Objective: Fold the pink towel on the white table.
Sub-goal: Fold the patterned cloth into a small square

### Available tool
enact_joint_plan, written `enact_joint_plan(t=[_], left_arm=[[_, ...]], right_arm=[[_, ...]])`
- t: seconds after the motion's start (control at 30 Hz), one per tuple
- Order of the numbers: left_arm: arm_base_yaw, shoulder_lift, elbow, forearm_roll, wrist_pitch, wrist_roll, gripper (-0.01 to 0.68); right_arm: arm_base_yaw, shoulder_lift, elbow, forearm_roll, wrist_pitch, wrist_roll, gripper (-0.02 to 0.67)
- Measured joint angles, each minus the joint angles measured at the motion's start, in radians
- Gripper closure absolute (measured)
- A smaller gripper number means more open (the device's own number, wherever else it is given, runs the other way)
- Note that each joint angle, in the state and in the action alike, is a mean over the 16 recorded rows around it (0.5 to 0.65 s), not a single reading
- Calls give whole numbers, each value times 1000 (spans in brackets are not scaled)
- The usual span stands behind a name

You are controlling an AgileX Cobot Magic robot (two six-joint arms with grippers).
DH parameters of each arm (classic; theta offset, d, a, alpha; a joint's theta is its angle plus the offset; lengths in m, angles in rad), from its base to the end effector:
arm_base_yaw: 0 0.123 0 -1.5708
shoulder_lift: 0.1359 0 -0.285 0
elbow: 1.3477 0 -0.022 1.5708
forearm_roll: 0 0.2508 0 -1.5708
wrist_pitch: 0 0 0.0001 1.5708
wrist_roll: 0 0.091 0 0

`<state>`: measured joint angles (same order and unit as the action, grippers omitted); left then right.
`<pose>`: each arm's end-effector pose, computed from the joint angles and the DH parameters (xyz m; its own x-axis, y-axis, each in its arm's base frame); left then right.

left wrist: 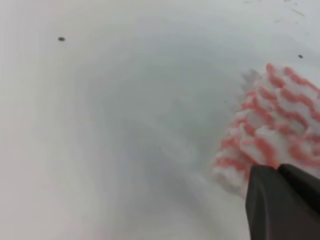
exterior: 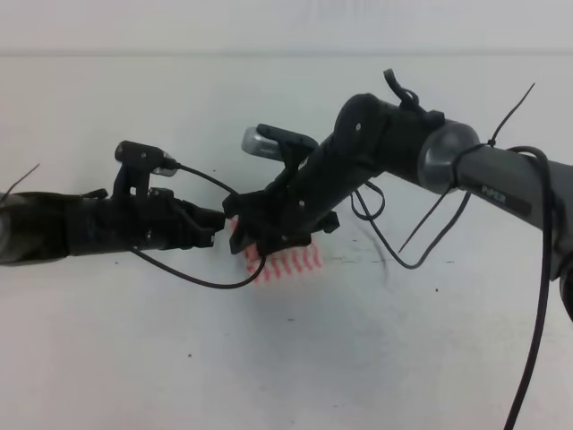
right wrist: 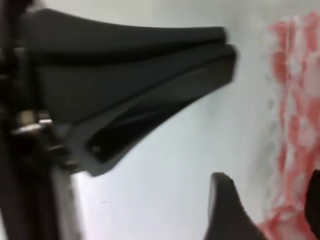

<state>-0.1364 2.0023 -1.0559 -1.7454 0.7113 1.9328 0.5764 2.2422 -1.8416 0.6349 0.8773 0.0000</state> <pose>0.3749 -0.1106 0.1424 -0.5626 0.1799 -0.8070 0.6676 0.6747 -0.3150 0.3875 0.3014 0.1921 -0.9530 -0.1673 -0.2525 -0.2855 0.7747 0.5642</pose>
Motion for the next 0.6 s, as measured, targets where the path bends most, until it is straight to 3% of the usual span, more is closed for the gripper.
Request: enact_joint_plan(t=[0.43,0.6], left_arm=[[0,0,-28,2,50,-32,679],[0,0,-37,4,64,-45,679]], right_arm=[[0,16,-43,-5,89,-2,512],[0,23,-45,7,106,-12,540]])
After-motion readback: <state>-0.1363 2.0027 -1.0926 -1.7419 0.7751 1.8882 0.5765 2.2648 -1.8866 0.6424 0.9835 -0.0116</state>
